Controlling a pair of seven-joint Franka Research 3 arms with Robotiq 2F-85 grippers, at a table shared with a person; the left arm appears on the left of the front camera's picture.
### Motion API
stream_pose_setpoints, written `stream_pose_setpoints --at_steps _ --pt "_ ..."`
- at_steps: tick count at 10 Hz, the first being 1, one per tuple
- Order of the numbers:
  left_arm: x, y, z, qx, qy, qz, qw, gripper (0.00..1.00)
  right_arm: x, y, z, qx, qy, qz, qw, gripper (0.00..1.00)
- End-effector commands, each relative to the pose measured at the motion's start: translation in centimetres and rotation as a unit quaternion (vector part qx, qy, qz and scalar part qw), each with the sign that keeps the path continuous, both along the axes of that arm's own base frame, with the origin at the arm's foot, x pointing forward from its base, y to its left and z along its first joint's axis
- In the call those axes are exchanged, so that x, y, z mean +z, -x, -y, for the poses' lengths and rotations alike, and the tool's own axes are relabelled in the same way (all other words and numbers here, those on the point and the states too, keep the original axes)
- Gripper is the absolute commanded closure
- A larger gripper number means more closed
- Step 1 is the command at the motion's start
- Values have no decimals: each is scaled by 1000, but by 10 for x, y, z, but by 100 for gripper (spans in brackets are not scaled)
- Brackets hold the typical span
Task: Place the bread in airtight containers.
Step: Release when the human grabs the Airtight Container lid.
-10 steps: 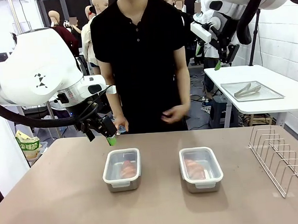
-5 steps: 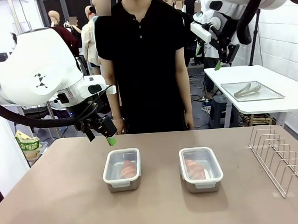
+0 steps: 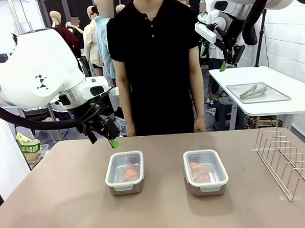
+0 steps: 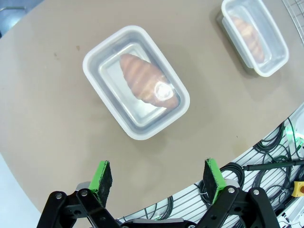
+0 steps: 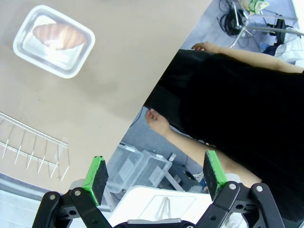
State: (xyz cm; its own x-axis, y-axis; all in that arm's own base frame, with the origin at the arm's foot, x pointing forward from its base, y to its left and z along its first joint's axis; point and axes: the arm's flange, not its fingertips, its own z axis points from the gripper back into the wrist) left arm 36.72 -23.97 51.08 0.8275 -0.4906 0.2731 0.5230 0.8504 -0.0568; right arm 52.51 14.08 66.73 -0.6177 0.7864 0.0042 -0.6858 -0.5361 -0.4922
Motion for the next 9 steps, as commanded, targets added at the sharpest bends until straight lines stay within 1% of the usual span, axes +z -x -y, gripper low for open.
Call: stream_pose_setpoints --at_steps 1,9 --pt "0 -1 -1 0 2 0 1000 0 1 -1 -1 -1 -4 5 1000 0" --pt "0 -1 -1 0 2 0 1000 0 1 -1 -1 -1 -4 5 1000 0"
